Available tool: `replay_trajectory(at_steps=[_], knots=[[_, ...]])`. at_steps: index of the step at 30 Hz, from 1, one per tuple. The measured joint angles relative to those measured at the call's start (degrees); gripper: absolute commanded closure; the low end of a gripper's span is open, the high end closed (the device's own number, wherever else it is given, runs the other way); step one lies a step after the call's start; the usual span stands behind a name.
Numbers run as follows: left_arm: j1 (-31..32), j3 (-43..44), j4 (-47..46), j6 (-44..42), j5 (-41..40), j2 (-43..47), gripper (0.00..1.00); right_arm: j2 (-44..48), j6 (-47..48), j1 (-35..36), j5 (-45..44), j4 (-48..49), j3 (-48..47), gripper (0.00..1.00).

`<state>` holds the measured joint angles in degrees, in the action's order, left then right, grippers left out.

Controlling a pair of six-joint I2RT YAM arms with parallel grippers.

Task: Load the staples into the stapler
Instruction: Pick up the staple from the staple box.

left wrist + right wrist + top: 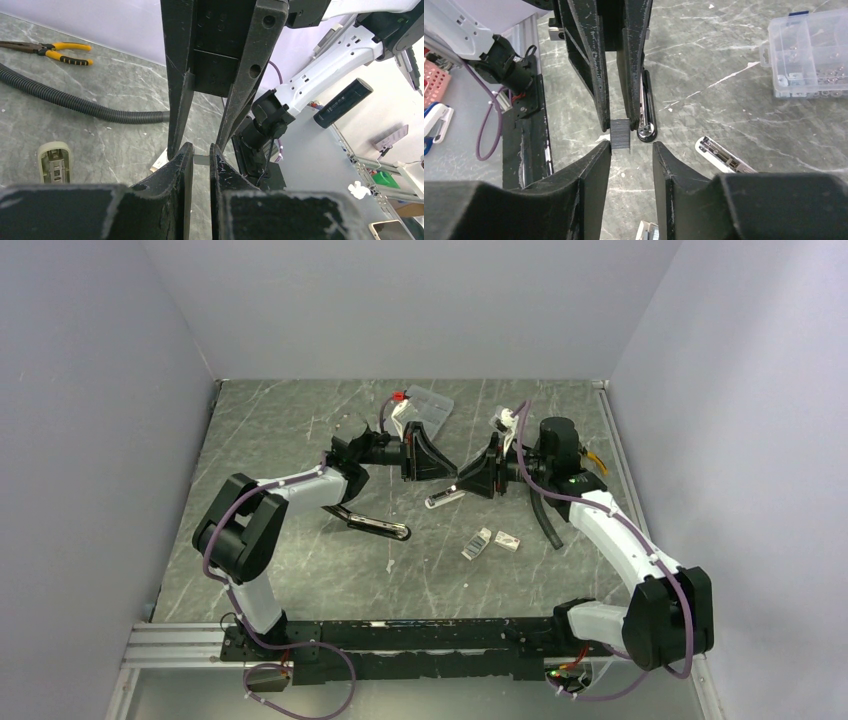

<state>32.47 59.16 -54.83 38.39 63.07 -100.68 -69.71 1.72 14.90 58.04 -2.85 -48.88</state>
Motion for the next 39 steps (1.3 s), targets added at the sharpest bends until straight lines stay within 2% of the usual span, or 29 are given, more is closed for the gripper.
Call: replay_trajectory(at_steps=[7,10,15,23,25,27,37,39], knots=[[-0.02,0.00,0.02,-0.04,-0.35,0.00,0.96,-0.04,-0.24,0.22,1.60,0.94,0.00,0.77],[-0.02,0.00,0.02,-0.07,-0.39,0.00,0.92,-0.04,-0.20,0.24,2.08,0.94,0.00,0.83],[0.00,0.00,0.04,-0.24,-0.39,0.00,0.72,-0.04,-0.17,0.24,2.10,0.94,0.02,0.89],[0.00,0.00,0.31,-0.57,-0.39,0.02,0.43,-0.04,-0.17,0.24,2.08,1.25,0.04,0.91],[0.00,-0.02,0.15,-0.44,-0.42,0.02,0.39,-0.04,-0.17,0.24,2.05,1.38,0.11,0.92],[0.00,-0.26,-0.26,-0.39,-0.46,0.02,0.40,-0.02,-0.20,0.24,2.05,1.53,0.17,0.92],[0.02,-0.87,-1.07,-0.24,-0.83,0.02,0.57,0.20,-0.26,0.24,2.03,2.12,0.85,0.92],[0.04,-0.87,-1.44,-0.24,-0.85,0.02,0.58,0.20,-0.26,0.24,2.03,2.14,0.85,0.92]])
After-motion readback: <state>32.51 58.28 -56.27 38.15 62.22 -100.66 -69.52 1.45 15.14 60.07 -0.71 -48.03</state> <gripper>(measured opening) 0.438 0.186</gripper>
